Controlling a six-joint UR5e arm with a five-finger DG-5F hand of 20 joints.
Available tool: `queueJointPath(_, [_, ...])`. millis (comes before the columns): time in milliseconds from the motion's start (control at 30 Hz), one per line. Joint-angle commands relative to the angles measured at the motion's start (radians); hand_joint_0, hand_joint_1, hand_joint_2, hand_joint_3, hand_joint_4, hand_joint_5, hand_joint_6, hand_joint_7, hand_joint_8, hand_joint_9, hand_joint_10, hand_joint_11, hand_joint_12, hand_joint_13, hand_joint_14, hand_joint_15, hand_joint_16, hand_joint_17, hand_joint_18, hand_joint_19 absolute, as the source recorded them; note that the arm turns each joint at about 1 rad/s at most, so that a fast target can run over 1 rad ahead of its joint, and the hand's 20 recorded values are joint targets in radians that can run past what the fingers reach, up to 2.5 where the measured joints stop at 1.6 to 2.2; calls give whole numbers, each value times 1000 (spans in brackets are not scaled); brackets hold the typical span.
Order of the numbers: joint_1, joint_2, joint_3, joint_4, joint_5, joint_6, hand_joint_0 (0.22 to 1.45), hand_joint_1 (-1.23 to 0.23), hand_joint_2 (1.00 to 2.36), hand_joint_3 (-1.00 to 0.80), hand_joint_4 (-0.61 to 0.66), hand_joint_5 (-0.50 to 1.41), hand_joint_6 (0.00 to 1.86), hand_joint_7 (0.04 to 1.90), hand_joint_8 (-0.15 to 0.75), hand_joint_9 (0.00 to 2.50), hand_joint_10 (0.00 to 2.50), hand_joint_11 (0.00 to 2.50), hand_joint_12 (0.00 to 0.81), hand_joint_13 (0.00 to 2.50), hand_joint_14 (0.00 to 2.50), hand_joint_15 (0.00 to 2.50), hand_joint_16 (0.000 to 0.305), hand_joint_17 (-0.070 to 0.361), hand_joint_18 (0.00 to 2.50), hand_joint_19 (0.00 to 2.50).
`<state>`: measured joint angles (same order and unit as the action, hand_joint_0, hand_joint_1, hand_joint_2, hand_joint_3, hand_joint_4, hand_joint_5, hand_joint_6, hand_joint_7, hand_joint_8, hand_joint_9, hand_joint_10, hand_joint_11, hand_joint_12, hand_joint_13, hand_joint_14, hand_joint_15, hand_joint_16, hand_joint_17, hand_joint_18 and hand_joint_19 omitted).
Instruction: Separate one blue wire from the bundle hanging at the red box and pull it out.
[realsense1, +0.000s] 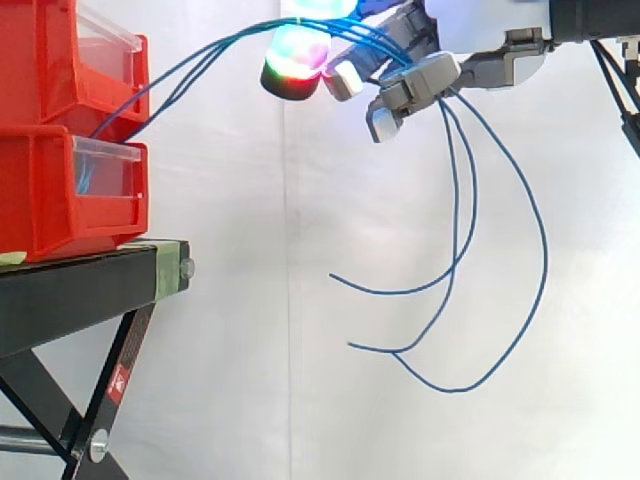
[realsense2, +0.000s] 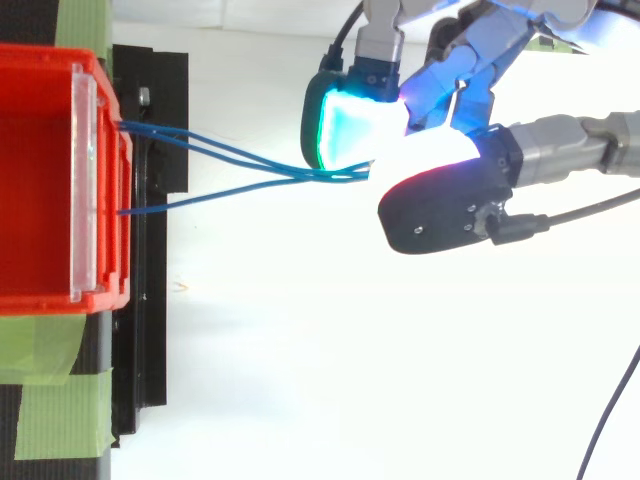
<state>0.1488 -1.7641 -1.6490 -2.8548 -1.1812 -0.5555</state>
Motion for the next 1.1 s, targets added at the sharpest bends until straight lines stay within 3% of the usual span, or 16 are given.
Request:
queueJointPath(0, [0,0,0,0,0,-1,609,-620,1025,-173,201,-164,768,1080,353,1064,20,1137,298,1349,387,1689,50,112,804,960])
queueJointPath(500, [3,0,0,18,3,2,649,-785,1031,-89,200,-174,765,1079,338,1014,21,1126,295,1350,240,1801,48,108,784,918])
queueJointPath(833, [9,0,0,6,5,124,686,-858,1030,-123,198,-194,784,1059,322,947,19,1128,301,1297,254,1787,46,104,743,915])
queueJointPath(1067, [9,0,0,-11,5,163,714,-912,1032,-101,214,-237,818,997,316,879,18,1125,307,1238,267,1790,38,85,661,759])
